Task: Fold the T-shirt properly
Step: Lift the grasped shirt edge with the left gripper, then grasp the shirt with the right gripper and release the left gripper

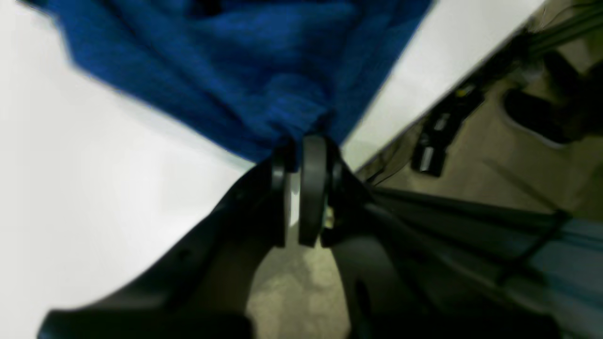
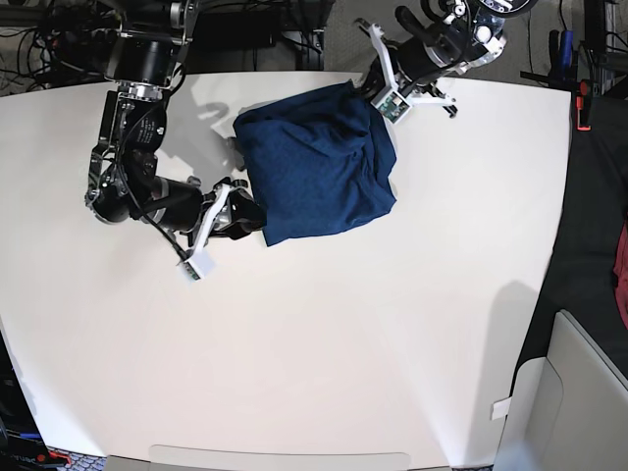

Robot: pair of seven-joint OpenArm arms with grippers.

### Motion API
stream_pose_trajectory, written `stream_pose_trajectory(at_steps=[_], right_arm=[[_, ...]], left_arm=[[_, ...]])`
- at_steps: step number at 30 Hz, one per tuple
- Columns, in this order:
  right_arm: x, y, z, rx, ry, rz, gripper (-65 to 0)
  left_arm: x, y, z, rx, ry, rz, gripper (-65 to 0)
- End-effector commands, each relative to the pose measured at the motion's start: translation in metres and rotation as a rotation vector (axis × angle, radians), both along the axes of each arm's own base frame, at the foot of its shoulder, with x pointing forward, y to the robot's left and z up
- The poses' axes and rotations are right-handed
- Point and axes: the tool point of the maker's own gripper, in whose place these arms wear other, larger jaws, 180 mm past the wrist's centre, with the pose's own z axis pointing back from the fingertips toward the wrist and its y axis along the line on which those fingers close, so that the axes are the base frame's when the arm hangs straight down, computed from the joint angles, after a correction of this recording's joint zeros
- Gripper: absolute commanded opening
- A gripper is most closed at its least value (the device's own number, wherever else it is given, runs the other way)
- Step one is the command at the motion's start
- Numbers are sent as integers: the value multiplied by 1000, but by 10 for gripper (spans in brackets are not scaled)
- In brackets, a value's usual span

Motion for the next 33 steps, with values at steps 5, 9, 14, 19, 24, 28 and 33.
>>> stream_pose_trajectory(at_steps=[5, 9, 14, 19, 24, 28, 33], right_arm=[[5, 27, 26, -8, -98, 100, -471], [8, 34, 33, -125, -159, 165, -471], [21, 33, 42, -287, -241, 190, -471], [29, 49, 53, -277, -271, 218, -472], [4, 104, 49, -271, -283, 386, -472], [-17, 134, 33, -290, -253, 519, -472], [-34, 151, 8, -341, -188, 639, -472]], left_arm=[[19, 13, 12, -10, -59, 72, -613], [36, 34, 18, -15, -89, 210, -613], [30, 56, 13, 15, -70, 275, -613], [33, 58, 15, 14, -83, 284, -613], [35, 60, 16, 14, -88, 287, -613], [45, 60, 21, 11, -115, 288, -613], [62, 87, 30, 38, -166, 370, -613]])
